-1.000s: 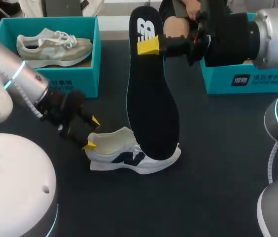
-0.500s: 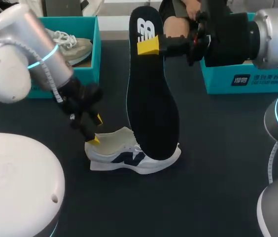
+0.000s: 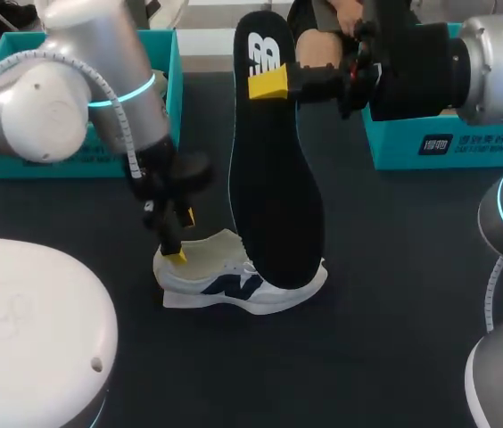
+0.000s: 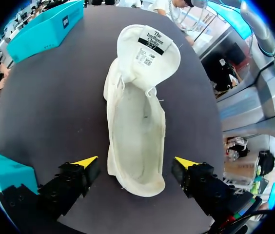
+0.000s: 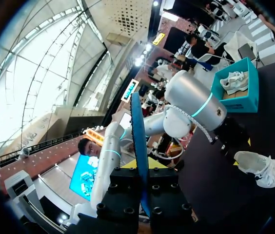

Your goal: Take the shoe out of the shoebox, open the shoe tongue, remove and reinsert the insole, then place the shoe into the shoebox

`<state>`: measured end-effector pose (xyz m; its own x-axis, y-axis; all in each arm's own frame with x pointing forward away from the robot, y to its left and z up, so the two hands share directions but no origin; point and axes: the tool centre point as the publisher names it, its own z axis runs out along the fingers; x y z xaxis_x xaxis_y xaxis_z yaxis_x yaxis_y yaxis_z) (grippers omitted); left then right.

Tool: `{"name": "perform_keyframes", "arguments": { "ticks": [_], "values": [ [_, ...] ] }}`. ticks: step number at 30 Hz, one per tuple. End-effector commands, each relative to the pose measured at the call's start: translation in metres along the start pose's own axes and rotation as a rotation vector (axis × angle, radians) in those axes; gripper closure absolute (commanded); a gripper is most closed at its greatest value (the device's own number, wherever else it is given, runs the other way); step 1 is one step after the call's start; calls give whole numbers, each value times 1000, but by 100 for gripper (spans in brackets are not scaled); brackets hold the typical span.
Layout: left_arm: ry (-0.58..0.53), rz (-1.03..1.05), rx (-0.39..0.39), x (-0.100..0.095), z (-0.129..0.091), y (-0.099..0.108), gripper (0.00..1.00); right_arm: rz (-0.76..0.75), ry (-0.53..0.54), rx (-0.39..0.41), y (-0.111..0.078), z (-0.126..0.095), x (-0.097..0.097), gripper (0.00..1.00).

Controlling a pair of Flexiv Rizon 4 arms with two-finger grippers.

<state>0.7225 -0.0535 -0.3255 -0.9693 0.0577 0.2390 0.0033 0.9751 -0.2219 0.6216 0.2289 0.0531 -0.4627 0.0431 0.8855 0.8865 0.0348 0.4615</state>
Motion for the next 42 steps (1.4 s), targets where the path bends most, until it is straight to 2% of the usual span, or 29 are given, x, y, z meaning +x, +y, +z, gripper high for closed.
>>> {"name": "perform_keyframes", "arguments": {
  "ticks": [1,14,24,31,35,42],
  "values": [
    [-12,4,-45,13,-6,-4,0,1,0,-1,0,3,0,100],
    [-80,12,-95,27,-5,2,0,1,0,-1,0,3,0,100],
    [-99,2,-117,22,1,3,0,1,0,-1,0,3,0,100],
    [-129,-44,-115,11,2,-1,0,1,0,-1,0,3,0,100],
    [-145,-64,-106,-5,1,-13,0,1,0,-1,0,3,0,100],
    [-173,-55,-103,-32,16,-33,0,1,0,-1,0,3,0,100]
  ]
}}
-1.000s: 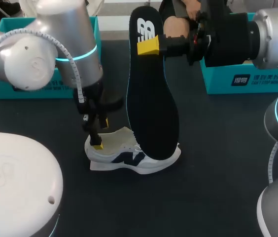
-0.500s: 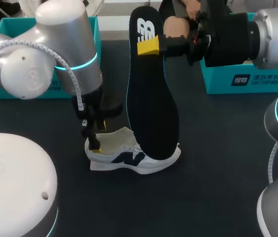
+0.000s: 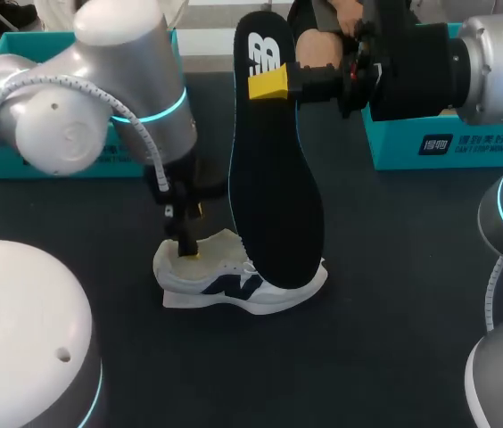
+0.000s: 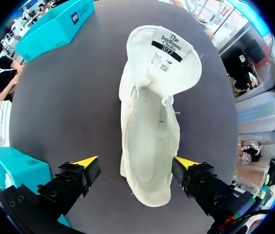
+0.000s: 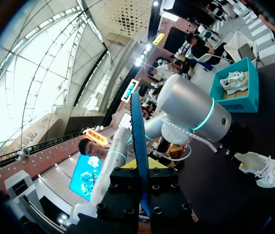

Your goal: Take the shoe out of the shoebox, open the shoe tongue, remove and reinsert the insole, then place the shoe into the shoebox

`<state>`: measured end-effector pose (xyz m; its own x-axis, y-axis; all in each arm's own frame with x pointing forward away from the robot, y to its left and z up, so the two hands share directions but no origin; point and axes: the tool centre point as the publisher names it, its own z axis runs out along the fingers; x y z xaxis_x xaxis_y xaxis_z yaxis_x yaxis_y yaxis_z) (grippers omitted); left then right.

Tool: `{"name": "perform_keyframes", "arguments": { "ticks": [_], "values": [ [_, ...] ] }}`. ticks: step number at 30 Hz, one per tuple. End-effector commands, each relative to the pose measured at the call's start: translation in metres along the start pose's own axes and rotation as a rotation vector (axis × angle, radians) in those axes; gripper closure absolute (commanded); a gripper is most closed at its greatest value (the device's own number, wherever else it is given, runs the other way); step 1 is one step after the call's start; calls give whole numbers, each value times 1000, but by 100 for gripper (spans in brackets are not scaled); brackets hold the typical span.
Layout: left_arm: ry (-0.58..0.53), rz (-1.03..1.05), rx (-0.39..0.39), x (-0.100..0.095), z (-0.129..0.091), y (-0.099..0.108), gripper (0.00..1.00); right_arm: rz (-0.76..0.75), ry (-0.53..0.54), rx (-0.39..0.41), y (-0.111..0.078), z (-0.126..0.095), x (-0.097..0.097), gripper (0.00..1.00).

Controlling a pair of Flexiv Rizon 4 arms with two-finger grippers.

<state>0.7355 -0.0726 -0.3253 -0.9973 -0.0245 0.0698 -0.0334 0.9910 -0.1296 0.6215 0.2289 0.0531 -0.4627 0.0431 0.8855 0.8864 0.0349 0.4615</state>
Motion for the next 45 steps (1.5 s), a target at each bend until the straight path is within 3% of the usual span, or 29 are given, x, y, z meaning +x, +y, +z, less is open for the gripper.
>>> {"name": "perform_keyframes", "arguments": {
  "ticks": [1,12,22,23,32,35,36,38,45],
  "values": [
    [8,2,-16,-16,19,-19,0,1,0,-2,0,3,0,100],
    [10,28,-16,-24,45,-34,0,1,0,-2,0,3,0,100],
    [17,-16,-21,-24,59,-41,38,1,0,-2,0,3,0,100],
    [24,-19,-23,-24,60,-43,45,1,0,-2,0,3,0,100],
    [50,-10,-27,-17,67,-49,56,1,0,-2,0,3,0,100],
    [57,-14,-33,-16,70,-47,67,1,0,-2,0,3,0,100],
    [60,-16,-35,-17,72,-47,74,1,0,-2,0,3,0,100],
    [67,-22,-41,-17,74,-46,100,1,0,-2,0,3,0,100],
    [85,-10,-34,-16,73,-47,100,1,0,-2,0,3,0,100]
  ]
}}
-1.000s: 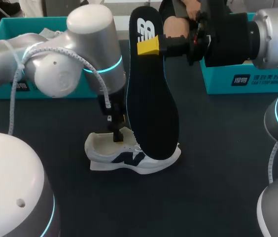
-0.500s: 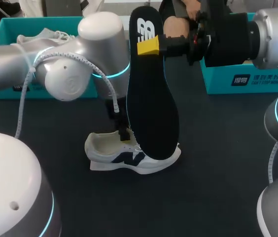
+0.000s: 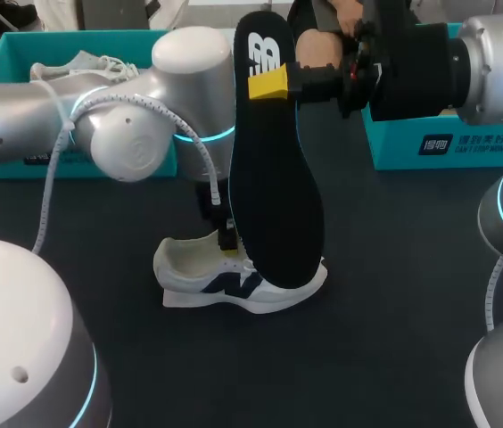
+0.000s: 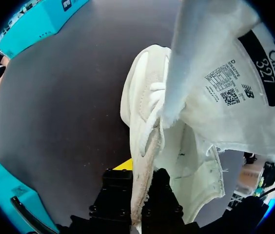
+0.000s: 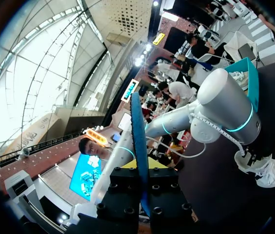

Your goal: Take the shoe out of the shoebox, open the shoe tongue, remove and reinsert the insole, then place the shoe into the shoebox

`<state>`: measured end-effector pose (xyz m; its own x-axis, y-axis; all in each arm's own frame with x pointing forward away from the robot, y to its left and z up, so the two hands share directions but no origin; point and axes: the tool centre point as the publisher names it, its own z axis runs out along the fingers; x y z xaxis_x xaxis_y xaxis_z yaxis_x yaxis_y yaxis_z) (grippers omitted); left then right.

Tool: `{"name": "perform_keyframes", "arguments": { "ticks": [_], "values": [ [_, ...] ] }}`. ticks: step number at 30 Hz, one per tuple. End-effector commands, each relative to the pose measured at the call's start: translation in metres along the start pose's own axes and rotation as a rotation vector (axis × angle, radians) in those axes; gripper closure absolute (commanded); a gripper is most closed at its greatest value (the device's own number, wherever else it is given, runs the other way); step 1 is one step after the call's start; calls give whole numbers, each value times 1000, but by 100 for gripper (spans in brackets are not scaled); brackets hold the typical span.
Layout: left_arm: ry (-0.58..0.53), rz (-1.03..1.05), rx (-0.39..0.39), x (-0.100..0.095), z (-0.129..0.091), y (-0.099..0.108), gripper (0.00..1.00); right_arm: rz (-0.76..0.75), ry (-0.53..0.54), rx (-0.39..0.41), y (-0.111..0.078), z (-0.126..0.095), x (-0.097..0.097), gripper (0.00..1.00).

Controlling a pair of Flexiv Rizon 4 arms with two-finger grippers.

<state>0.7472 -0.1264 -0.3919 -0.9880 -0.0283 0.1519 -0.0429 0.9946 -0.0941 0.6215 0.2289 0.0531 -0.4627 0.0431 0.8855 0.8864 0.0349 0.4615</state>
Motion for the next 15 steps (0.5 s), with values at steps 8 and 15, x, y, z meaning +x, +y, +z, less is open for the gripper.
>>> {"name": "perform_keyframes", "arguments": {
  "ticks": [8,15],
  "values": [
    [-7,2,5,0,-3,-2,100,1,0,-1,0,3,0,100],
    [-7,2,5,0,-3,-2,100,1,0,-1,0,3,0,100]
  ]
}}
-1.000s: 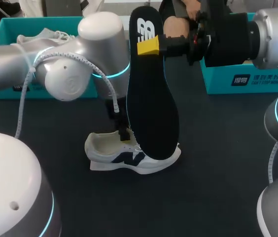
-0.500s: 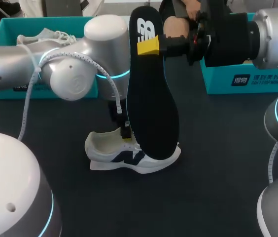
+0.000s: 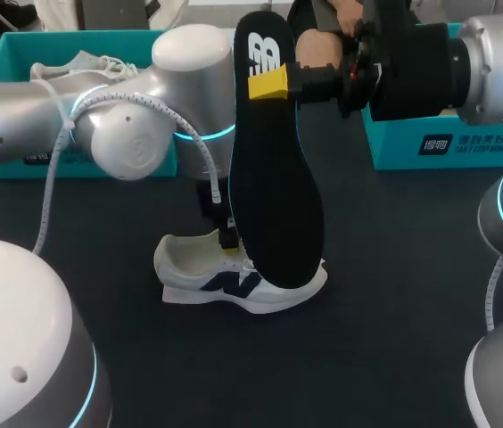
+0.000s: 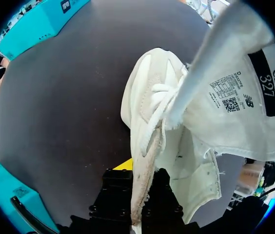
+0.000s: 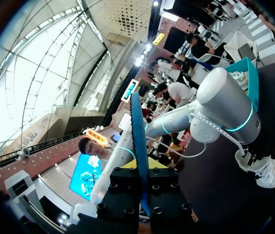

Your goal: Take the shoe out of the shoebox, open the shoe tongue, remove and reinsert the insole, then place the shoe into the shoebox

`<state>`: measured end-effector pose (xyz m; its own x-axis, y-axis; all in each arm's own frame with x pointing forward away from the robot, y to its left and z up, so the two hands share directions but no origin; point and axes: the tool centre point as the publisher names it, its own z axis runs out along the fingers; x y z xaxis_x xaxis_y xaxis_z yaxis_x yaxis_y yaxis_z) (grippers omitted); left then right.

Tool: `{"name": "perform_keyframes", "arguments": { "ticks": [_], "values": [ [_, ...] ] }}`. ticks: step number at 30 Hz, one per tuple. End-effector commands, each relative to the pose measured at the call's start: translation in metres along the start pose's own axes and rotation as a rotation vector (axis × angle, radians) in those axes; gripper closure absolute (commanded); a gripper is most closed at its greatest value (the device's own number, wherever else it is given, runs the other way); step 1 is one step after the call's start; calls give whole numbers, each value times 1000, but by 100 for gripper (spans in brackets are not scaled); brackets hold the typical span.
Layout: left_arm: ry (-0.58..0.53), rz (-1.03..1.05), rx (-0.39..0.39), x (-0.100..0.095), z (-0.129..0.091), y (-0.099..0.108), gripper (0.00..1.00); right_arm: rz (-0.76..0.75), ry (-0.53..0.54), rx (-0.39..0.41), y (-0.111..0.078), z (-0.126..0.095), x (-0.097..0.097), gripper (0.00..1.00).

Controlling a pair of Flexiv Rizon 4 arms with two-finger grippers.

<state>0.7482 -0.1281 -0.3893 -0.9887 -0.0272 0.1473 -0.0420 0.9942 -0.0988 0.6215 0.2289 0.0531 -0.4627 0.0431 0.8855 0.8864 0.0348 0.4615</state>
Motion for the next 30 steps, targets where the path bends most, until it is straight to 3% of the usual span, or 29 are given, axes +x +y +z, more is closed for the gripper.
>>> {"name": "perform_keyframes", "arguments": {
  "ticks": [1,5,6,10,14,15,24,25,27,30],
  "values": [
    [-2,0,0,1,-1,0,100,1,0,-1,0,3,0,100],
    [-2,0,0,1,-1,0,100,1,0,-1,0,3,0,100],
    [22,33,-31,1,-2,-1,100,1,0,-1,0,3,0,100],
    [289,224,-37,-5,-21,1,100,1,0,-1,0,3,0,100],
    [441,443,-136,-7,-40,3,100,1,0,-1,0,3,0,100],
    [432,486,-161,-5,-44,4,100,1,0,-1,0,3,0,100],
    [728,1036,-434,-7,-54,3,100,1,0,-1,0,3,0,100],
    [758,1097,-427,-7,-56,4,100,1,0,-1,0,3,0,100],
    [803,1268,-502,-6,-62,6,100,1,0,-1,0,3,0,100],
    [904,1464,-500,-5,-78,10,100,1,0,-1,0,3,0,100]
  ]
}}
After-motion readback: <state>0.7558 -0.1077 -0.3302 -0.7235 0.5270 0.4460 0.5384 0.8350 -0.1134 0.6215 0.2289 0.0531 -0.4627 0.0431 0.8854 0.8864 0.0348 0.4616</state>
